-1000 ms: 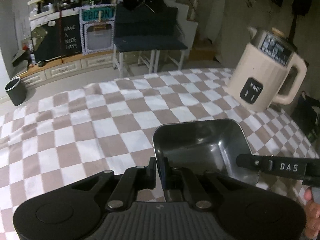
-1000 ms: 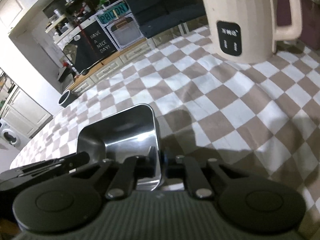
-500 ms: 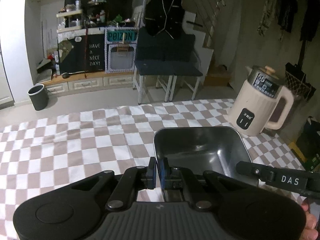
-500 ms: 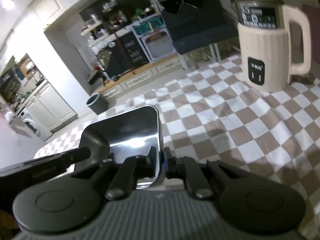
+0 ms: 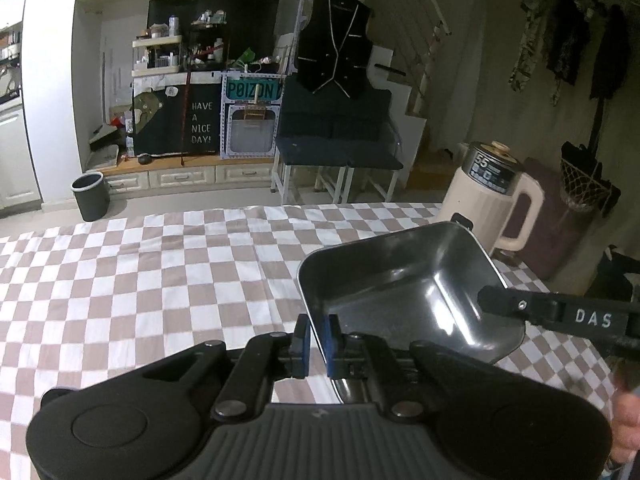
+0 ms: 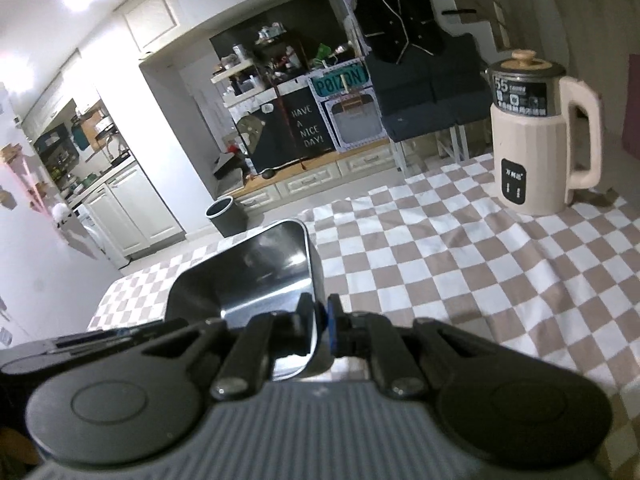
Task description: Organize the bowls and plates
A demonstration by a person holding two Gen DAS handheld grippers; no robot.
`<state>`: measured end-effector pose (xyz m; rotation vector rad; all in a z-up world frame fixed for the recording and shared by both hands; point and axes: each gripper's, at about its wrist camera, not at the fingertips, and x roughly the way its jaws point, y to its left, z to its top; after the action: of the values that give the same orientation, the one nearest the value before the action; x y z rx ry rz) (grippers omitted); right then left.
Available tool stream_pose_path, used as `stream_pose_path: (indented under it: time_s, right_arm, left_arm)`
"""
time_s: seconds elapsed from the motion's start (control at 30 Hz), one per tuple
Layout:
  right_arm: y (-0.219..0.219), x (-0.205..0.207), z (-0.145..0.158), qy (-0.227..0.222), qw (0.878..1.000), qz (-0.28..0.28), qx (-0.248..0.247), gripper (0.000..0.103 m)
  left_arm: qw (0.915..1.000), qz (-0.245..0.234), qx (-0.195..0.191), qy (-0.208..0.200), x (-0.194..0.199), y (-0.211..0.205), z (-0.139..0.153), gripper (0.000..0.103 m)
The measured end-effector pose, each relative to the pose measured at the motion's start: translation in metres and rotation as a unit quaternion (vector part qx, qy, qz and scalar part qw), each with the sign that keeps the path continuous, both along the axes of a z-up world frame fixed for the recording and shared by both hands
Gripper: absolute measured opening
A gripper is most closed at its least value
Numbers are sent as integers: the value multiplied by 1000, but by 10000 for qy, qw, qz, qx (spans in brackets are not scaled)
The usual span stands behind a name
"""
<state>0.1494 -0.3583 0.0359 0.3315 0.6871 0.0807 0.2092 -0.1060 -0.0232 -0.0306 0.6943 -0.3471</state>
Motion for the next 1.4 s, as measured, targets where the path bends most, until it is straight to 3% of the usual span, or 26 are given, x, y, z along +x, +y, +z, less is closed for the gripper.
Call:
stream_pose_path:
  time_s: [0.27, 0.6, 1.07, 1.4]
  right_arm:
    - [-4, -33, -2, 46, 9997, 84, -217, 10]
    - [-18, -52, -2, 235, 9987, -291, -346, 10]
    - [-18, -54, -8, 556, 9957, -495, -553, 12]
    - [-22, -52, -22, 986, 9902, -670, -730, 12]
  left_arm:
    - [9996, -194, -208, 69, -35, -1, -1, 8]
    - [9978, -642, 49, 124, -56, -33, -12, 10]
    - [9938, -728, 454, 706, -42, -60, -49, 11]
    - [9902, -921, 617, 846, -34, -78, -65, 11]
